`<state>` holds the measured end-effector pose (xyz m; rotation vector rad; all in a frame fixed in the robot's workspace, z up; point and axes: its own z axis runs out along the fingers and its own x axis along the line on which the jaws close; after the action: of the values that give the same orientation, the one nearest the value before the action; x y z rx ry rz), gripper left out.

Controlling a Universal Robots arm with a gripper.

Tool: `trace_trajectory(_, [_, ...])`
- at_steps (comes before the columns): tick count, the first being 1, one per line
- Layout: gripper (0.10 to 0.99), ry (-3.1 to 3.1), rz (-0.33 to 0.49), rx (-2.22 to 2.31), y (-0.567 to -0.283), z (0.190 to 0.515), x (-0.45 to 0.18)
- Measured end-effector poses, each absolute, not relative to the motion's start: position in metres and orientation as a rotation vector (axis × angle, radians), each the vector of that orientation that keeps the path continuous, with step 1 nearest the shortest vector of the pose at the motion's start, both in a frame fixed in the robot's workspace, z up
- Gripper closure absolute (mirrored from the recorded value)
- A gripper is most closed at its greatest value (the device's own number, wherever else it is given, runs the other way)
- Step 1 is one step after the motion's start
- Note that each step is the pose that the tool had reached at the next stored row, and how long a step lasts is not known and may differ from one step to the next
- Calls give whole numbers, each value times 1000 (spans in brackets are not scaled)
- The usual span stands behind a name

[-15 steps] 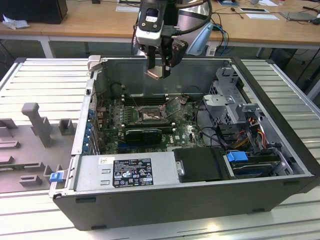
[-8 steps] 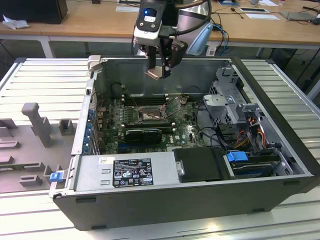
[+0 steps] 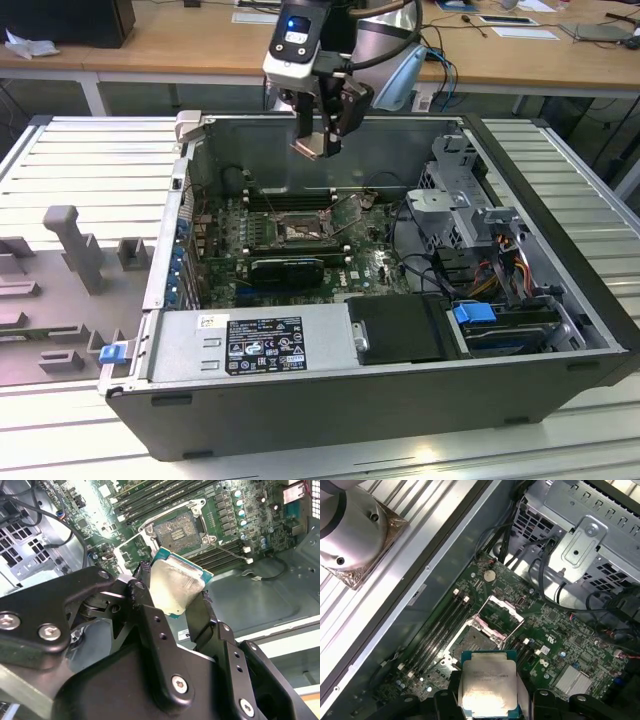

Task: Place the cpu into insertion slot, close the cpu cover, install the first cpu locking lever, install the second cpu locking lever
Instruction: 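Place the cpu into insertion slot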

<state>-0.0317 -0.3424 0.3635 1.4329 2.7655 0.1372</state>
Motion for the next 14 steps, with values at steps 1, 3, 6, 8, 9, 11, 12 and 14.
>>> trace_trajectory(1, [561,2762,137,1439,-342,363,-32])
trace_trajectory(3, [561,2753,137,1456,-342,363,-32])
trace_trajectory(6, [561,2736,136,1485,-342,363,-32])
trace_trajectory(8, [561,2722,136,1508,-342,363,-32])
trace_trajectory(9, [561,2716,136,1519,-342,363,-32])
trace_trajectory(11, [561,2703,135,1541,-342,363,-32])
trace_trajectory(12, [561,2696,135,1553,-342,363,-32])
trace_trajectory(14, [561,2682,135,1575,-342,363,-32])
